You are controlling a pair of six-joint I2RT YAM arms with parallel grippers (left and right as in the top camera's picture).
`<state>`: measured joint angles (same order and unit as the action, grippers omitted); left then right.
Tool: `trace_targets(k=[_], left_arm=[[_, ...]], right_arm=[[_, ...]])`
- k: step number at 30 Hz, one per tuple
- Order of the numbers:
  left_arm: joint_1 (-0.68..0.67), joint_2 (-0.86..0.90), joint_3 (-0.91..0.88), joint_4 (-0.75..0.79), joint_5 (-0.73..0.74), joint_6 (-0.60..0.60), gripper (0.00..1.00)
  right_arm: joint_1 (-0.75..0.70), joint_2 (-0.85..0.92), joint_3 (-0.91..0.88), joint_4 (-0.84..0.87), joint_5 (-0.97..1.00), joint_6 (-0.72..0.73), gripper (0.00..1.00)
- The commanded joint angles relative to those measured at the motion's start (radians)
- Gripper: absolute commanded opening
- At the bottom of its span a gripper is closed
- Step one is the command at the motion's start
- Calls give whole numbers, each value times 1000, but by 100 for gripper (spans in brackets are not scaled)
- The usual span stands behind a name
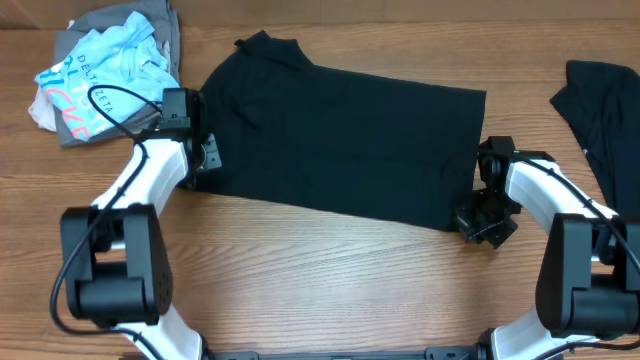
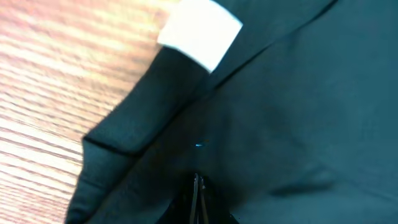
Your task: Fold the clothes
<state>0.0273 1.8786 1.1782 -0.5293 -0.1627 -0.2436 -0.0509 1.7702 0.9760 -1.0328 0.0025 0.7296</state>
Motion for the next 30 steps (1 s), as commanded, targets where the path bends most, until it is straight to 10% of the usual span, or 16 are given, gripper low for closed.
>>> trace_targets(k=[1,30], left_arm=[[27,66,3,-7,-27,-7,4],[47,129,2,-541,108,-124,4]], right_arm=[[-2,10,-8,-6,-8,-5,4],[-2,-80,-2,-32,-49,0,4]])
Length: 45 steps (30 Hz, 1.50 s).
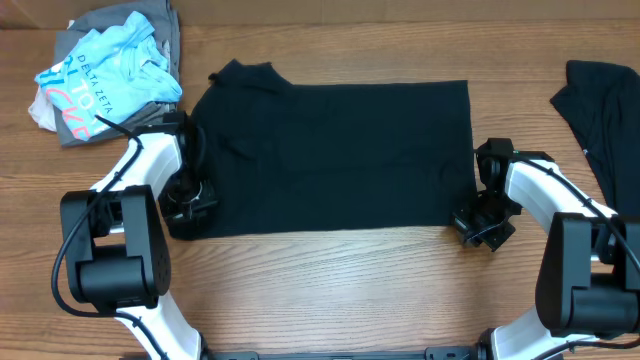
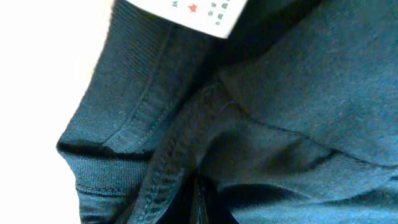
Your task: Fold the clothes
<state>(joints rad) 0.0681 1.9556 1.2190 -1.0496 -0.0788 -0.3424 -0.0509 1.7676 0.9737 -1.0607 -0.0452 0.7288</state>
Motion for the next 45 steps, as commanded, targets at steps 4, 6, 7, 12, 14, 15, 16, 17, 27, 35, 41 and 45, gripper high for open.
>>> trace_targets(k=[4,6,7,12,14,15,16,17,27,35,41,45], left_arm=[[6,51,-39,-47,22,-24,4],[6,51,-39,-49,23,-25,4],[6,51,-39,-49,24,-25,4],[6,51,-39,-36,24,-25,4],[6,51,-39,-33,24,-25,4],[6,51,-39,-31,24,-24,4],[6,51,-39,-29,24,-24,4],[6,51,-39,-27,24,-25,4],[6,51,-39,-13,47,-24,4],[5,51,-39,-34,47,-25,4],[5,52,-39,-32,96,-24,4],[2,52,-41,-51,134,-20,4]], right_arm=[[-2,-224,23,11,2,-12,4],[-2,-282,38,49,-2,-51,4],[-2,-305,44,74,-2,-67,4],[-2,-306,48,187,-2,-83,4],[-2,-271,48,225,-2,-87,4],[-2,-251,48,242,-2,-95,4],[-2,-231,48,255,-2,-99,4],[-2,-211,48,266,-2,-103,4],[-2,-52,48,308,-2,-120,4],[-2,18,40,285,-1,-120,4],[-2,23,7,290,3,-121,4],[-2,23,-18,270,2,-100,4]])
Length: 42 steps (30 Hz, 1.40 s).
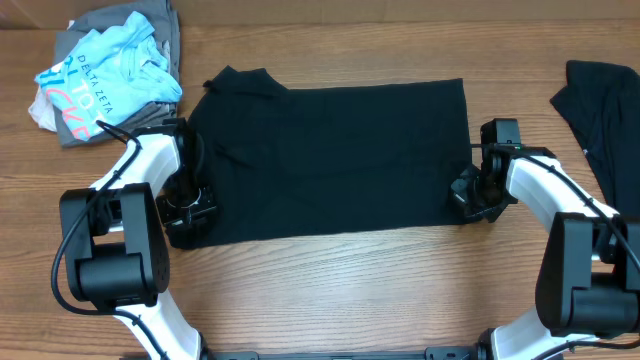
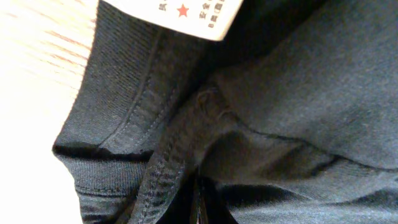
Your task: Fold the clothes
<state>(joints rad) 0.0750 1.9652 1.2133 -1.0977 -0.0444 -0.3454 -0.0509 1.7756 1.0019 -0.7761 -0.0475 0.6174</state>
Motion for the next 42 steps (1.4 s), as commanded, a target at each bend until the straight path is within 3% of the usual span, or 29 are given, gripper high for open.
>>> trace_targets(k=[1,16,25,35,42], left_arm=[[-5,42,-39,-8,111,-17,4],[-14,41,-198,-32,139,-17,4],[-14,-41,-205,-119,144,2,4],[-10,-296,-205,-190,140,-18,4],[-10,-353,-204,-195,142,-22,4]], right_arm=[[-2,14,-50,-26,1,18,4],[-4,14,-54,-311,1,258,4],[-77,-70,-51,-381,60,273,4],[-323,-209,-51,-442,77,129,4],[-308,-309,-51,-373,-29,-33,4]])
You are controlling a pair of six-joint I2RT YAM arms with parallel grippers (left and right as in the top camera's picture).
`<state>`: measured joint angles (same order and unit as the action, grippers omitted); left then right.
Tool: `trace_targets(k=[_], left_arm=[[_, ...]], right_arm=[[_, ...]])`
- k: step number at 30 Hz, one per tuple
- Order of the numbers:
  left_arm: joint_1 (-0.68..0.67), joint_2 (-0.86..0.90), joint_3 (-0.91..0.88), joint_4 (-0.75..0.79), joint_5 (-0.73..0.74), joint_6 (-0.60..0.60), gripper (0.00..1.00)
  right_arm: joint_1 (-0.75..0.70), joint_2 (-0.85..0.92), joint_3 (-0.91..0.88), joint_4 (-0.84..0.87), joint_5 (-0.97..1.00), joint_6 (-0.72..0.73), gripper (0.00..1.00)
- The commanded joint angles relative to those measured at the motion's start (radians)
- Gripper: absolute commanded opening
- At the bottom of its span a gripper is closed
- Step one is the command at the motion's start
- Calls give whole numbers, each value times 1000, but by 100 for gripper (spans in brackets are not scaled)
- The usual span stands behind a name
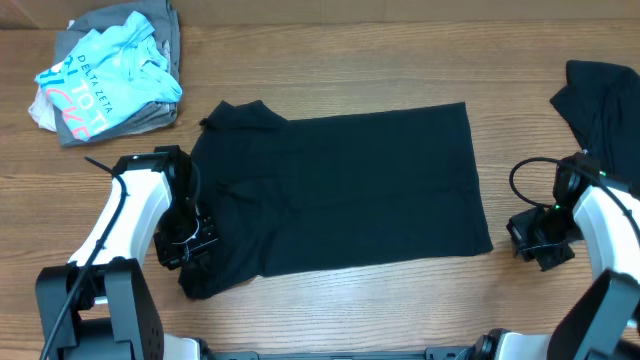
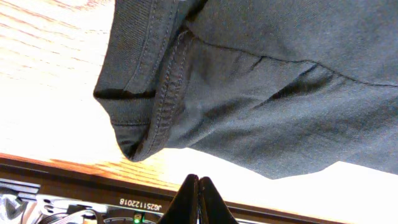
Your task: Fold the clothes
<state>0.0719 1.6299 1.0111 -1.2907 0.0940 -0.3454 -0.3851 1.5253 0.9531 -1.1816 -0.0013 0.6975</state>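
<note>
A black shirt [image 1: 340, 190] lies spread flat in the middle of the wooden table, roughly a rectangle with its collar end to the left. My left gripper [image 1: 190, 255] sits at the shirt's front-left corner. In the left wrist view its fingertips [image 2: 198, 182] are pressed together, with no cloth seen between them. The shirt's ribbed collar and seam [image 2: 161, 87] lie just beyond the tips. My right gripper [image 1: 537, 240] rests on bare wood to the right of the shirt's front-right corner, apart from the cloth. Its jaws are too small to read.
A pile of light blue and grey clothes [image 1: 105, 70] sits at the back left. Another black garment [image 1: 600, 100] lies at the right edge. The table's front edge [image 2: 74, 169] runs close under the left gripper.
The left gripper moved toward the front edge and the shirt's front-left corner now lies further forward. The right gripper left the shirt's right edge and now sits on wood to the right and front.
The shirt first lay slanted, with the left gripper shut on its collar end and the right at its front-right corner. Then it lay square to the table. The right gripper then stood higher on the right edge. Now both grippers sit nearer the front, the right one off the cloth.
</note>
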Motion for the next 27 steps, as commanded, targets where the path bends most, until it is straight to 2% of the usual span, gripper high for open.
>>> trace_targets(k=[1,6,15,19,27], left_arm=[[-7,-18,-2,-2,4,-23,4],[-7,-18,-2,13,4,-22,4],[-7,-18,-2,48,6,-22,4],[-7,-18,-2,47,9,-22,4],[-7,-18,-2,47,11,-21,4]], right_arm=[[37,-66,-2,55,-117,-142,4],[117,-52,-2,187,-245,-171,4],[253,47,-2,339,-224,-170,4],[259,105,-3,332,-204,-99,4],[259,206,-3,309,-148,-93,4]])
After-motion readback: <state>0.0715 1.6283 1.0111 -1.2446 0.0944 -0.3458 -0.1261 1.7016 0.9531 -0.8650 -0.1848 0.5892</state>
